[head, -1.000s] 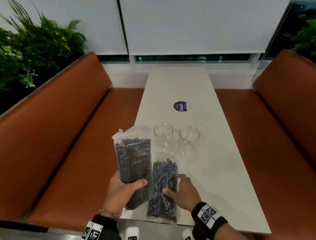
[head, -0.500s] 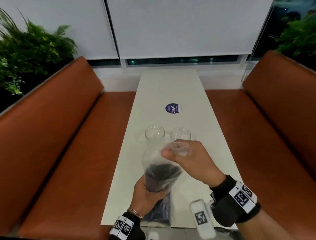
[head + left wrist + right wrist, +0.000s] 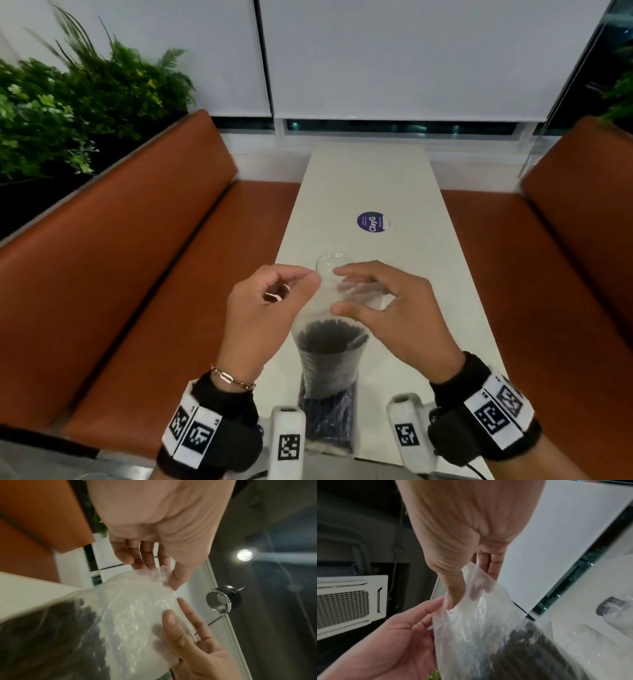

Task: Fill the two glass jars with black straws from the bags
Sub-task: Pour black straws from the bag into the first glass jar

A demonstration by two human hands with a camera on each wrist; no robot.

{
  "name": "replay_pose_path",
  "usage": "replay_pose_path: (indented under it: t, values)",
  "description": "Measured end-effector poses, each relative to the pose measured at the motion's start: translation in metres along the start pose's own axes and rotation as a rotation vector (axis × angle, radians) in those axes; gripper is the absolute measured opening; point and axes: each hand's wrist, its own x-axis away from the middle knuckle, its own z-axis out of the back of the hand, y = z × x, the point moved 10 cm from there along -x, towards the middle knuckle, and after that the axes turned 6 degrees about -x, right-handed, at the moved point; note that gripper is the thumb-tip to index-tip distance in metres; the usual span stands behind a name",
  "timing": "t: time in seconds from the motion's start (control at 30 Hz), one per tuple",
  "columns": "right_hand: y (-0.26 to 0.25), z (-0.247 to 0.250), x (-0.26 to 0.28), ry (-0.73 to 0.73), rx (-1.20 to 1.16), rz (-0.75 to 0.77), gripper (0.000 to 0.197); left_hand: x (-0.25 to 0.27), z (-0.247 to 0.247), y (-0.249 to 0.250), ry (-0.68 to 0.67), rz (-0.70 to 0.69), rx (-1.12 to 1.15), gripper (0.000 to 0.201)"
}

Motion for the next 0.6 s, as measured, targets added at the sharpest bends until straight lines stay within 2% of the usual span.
replay_pose_path:
  t: [0.07, 0.13, 0.23, 0.4, 0.5, 0.6]
  values:
    - [-0.019, 0.004, 0.004, 0.035, 0.164, 0.175, 0.039, -0.001, 0.008, 0.007, 0.031, -0.067, -0.095, 0.009]
    - [-0.026, 0.001, 0.008, 0.006, 0.331, 0.282, 0.027, -0.001, 0.011, 0.011, 0.039, -0.101, -0.141, 0.008]
    - [-0.026, 0.003, 0.006, -0.023, 0.410, 0.276, 0.020, 0.001, 0.010, 0.018, -0.009, -0.154, -0.170, 0.011]
    - [-0.023, 0.008, 0.000, -0.085, 0.374, 0.224, 0.005, 0.003, 0.015, 0.019, -0.036, -0.183, -0.143, 0.013]
    - [-0.030, 0.003, 0.002, -0.151, 0.435, 0.247, 0.009, 0.005, 0.019, 0.020, -0.041, -0.182, -0.154, 0.015]
    - [-0.036, -0.007, 0.006, -0.253, 0.492, 0.275, 0.019, 0.004, 0.021, 0.023, -0.067, -0.198, -0.202, 0.026]
